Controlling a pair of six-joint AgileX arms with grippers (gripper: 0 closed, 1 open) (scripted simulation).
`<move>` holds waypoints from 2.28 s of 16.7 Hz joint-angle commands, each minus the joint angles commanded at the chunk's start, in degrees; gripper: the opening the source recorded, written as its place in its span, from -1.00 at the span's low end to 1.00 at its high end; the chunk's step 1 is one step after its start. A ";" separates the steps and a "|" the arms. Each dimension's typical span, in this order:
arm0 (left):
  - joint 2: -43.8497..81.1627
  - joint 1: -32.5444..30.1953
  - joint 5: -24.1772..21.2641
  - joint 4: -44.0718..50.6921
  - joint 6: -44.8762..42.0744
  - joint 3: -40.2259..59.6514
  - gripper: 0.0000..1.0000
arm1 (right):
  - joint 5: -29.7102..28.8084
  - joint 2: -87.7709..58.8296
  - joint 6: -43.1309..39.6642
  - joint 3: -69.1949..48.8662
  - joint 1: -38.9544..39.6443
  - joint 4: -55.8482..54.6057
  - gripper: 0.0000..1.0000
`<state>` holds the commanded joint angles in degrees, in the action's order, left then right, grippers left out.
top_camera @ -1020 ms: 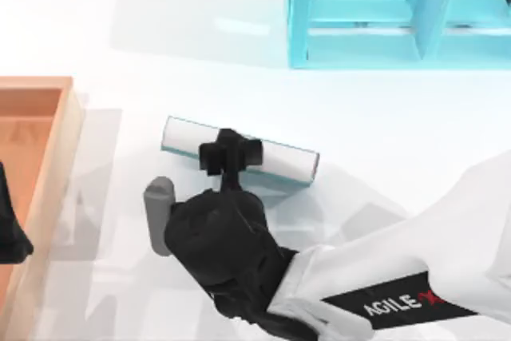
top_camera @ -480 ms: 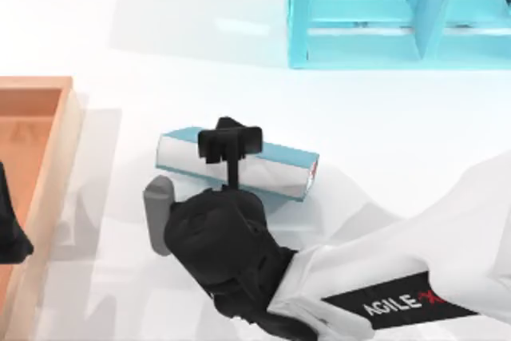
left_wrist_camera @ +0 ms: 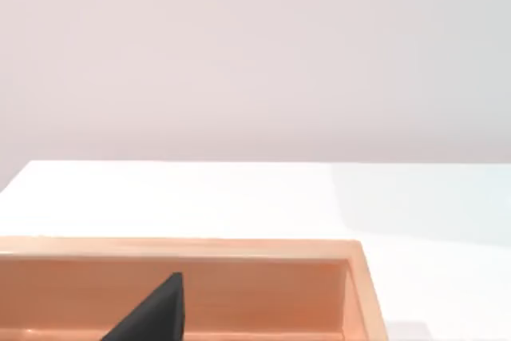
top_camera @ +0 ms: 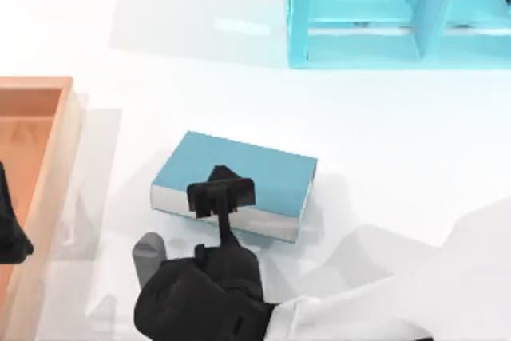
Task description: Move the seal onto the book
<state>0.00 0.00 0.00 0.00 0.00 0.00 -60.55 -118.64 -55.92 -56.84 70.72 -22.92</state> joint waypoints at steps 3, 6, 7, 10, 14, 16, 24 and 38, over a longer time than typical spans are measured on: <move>0.00 0.00 0.00 0.00 0.00 0.00 1.00 | -4.68 2.31 9.14 0.72 6.19 9.79 1.00; 0.00 0.00 0.00 0.00 0.00 0.00 1.00 | -8.52 5.11 17.69 1.12 11.68 18.11 1.00; 0.00 0.00 0.00 0.00 0.00 0.00 1.00 | -9.48 5.91 19.72 1.19 13.06 20.05 1.00; 0.00 0.00 0.00 0.00 0.00 0.00 1.00 | -10.80 7.05 22.19 1.30 14.89 22.49 1.00; 0.00 0.00 0.00 0.00 0.00 0.00 1.00 | -10.64 6.79 22.12 1.09 14.62 22.45 1.00; 0.00 0.00 0.00 0.00 0.00 0.00 1.00 | -8.95 8.56 22.61 2.78 13.19 22.37 1.00; 0.00 0.00 0.00 0.00 0.00 0.00 1.00 | 15.84 39.45 30.77 25.92 -9.89 21.75 1.00; 0.00 0.00 0.00 0.00 0.00 0.00 1.00 | 58.69 115.08 54.24 56.24 -67.39 22.75 1.00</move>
<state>0.00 0.00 0.00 0.00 0.00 0.00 -1.86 -3.56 -1.68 -0.60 3.33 -0.18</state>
